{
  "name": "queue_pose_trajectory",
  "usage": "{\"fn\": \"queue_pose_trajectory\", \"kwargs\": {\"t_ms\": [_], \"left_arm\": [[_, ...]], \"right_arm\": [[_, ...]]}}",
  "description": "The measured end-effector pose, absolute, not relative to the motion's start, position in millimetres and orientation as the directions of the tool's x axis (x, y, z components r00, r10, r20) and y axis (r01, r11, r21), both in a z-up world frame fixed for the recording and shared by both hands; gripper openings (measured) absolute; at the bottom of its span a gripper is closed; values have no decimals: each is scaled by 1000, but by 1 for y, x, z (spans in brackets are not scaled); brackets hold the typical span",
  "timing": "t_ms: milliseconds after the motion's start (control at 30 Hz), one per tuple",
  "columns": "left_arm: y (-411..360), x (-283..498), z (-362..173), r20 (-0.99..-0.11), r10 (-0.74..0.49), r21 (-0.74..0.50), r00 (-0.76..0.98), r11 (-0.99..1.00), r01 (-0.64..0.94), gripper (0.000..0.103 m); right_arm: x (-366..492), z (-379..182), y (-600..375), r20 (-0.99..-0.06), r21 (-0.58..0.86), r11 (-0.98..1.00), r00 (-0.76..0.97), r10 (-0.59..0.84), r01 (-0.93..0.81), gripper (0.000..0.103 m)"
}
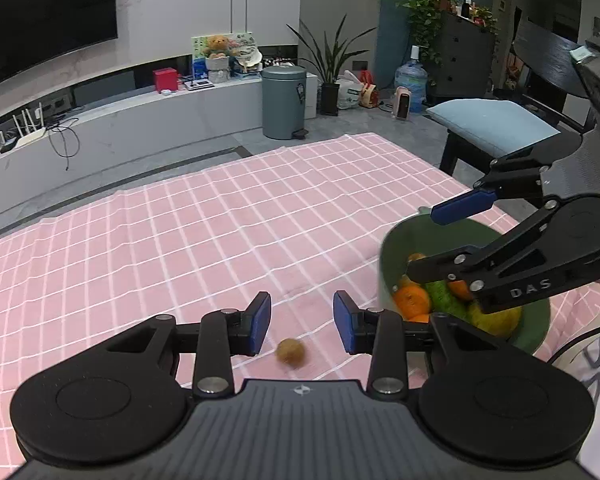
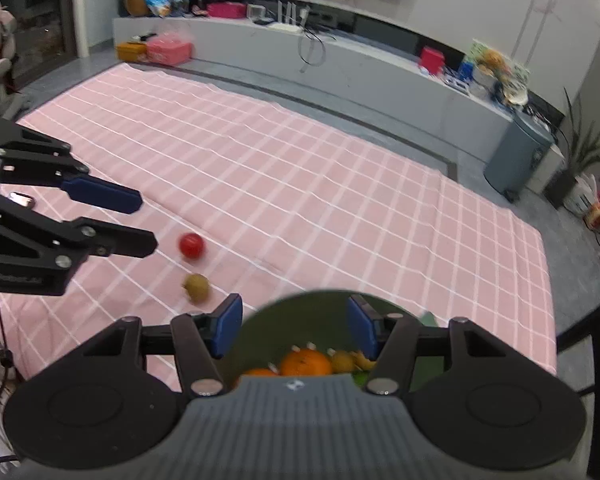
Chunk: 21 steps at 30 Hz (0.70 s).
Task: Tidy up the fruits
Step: 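Grasp the last kiwi with the right tool while the left tool grasps the red tomato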
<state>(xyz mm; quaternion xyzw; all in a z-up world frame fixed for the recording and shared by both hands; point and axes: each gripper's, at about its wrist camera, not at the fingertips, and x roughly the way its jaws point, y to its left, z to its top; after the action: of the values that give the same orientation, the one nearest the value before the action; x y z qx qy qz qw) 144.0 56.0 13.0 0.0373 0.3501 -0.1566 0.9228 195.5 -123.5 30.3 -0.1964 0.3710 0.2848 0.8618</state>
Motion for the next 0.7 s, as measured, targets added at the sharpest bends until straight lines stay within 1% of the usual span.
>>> {"fn": "queue_pose_trajectory", "kwargs": {"t_ms": [133,300,367,500,567,600,700], "left_arm": [[75,142,7,-662,-238,-43,711,959,281,43],[99,143,-6,-673,-216,-62,707,970,237,43],[104,145,-12,-677,-217,-68,703,970,233,43],[114,149,-23,-679,-235,-82,695,966,247,43],[116,154,-31,-682,-251,-96,687,962,256,43],[116,158,-35,-685,-259,-104,681,960,261,43],[117,168,-49,-700,-282,-131,656,954,271,43]], "right_arm": [[184,28,-108,-735,-120,723,550,395,-680,55],[179,17,-85,-745,-122,669,513,427,-733,54],[180,11,-74,-752,-117,650,495,436,-751,50],[185,-1,-55,-767,-121,612,465,442,-782,46],[188,-8,-45,-779,-127,594,451,436,-795,41],[190,-12,-41,-786,-126,588,442,432,-799,41],[197,-26,-30,-810,-118,582,417,412,-805,35]]}}
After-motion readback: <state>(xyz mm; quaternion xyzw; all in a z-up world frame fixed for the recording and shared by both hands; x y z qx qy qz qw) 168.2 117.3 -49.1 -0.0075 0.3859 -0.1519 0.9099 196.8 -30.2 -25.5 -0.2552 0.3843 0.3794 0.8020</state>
